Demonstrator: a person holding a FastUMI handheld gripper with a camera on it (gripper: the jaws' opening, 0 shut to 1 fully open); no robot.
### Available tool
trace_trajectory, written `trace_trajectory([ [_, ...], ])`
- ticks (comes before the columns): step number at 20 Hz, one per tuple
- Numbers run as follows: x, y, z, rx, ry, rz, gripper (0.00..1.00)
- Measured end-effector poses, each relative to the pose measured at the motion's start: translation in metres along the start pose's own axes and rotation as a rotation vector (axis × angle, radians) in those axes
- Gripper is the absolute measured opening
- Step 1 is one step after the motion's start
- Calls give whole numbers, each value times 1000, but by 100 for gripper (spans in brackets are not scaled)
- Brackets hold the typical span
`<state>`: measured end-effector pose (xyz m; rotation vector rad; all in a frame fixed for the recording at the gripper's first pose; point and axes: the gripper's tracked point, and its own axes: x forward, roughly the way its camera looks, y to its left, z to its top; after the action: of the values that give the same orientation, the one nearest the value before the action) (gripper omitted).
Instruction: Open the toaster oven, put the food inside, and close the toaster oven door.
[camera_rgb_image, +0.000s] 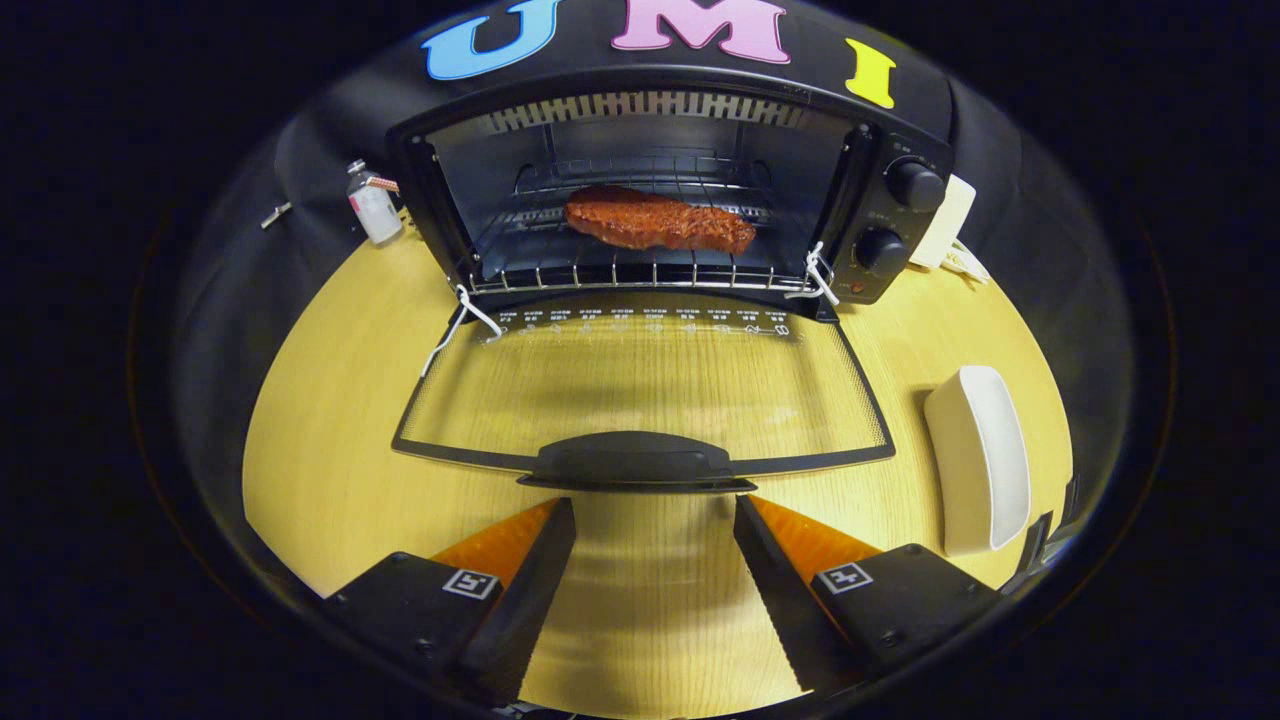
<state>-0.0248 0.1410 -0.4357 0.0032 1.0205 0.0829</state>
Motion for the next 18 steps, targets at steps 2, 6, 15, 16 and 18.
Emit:
trace_trajectory([
  [2, 2, 1, 4, 11, -12, -2, 99],
  [6, 3, -1, 4, 23, -12, -10, 99],
  [15, -33, -1, 23, 24, -112, 12, 98],
  [16, -39, -2, 27, 23, -131, 15, 98],
  [18, -49, -2, 38, 23, -173, 17, 98],
])
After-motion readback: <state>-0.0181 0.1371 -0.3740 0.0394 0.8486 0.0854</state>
